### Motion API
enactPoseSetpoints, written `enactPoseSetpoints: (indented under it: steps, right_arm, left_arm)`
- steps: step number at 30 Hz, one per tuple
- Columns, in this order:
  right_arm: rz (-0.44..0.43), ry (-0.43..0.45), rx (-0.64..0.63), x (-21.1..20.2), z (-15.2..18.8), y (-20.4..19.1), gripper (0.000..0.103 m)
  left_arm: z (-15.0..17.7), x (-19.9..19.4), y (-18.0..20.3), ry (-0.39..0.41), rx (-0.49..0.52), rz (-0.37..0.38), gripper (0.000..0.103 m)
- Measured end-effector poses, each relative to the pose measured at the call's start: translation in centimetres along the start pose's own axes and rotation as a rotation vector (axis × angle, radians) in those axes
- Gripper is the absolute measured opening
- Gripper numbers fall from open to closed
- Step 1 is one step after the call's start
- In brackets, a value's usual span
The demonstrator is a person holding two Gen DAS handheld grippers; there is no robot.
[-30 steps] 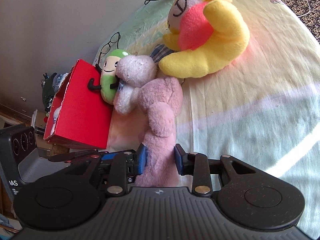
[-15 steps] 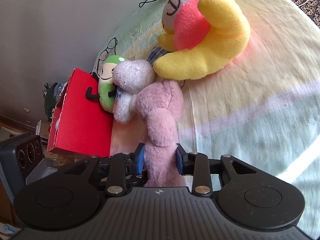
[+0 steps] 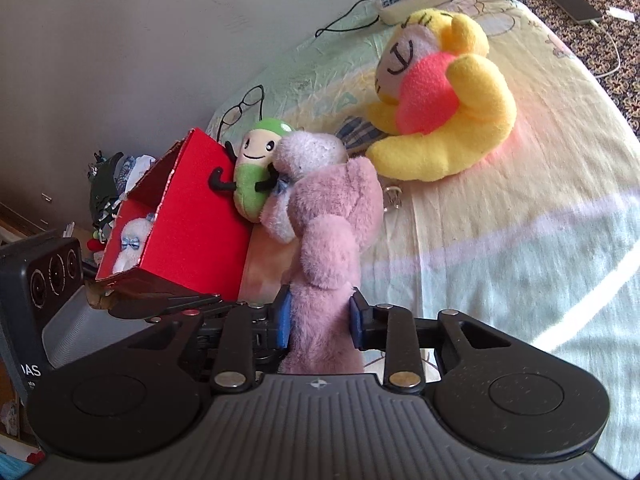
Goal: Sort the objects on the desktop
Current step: 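Carry the teddy bear with both tools over the red box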
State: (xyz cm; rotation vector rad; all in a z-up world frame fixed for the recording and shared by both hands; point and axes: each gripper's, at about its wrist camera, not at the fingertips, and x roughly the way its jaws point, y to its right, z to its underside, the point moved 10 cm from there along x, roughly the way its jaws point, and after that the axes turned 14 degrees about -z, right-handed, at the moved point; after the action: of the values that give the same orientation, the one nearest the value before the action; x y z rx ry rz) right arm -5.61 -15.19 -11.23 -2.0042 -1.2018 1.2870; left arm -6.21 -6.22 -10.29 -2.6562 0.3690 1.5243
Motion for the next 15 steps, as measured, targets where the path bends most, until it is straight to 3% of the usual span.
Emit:
enactPoseSetpoints:
  steps: [8, 15]
  right_arm:
    - [0.024, 0.126, -0.069, 0.0, -1.3, -5.9, 0.031]
    - [-0.004, 0.195, -0.148, 2.0, -3.1, -11.1, 0.031]
  left_arm:
    - [-1.9, -5.1, -3.3, 0.107, 0.026, 0.047, 0.035]
    - [-3.6, -9.1, -8.5, 0.203, -0.007, 0.045, 0.035]
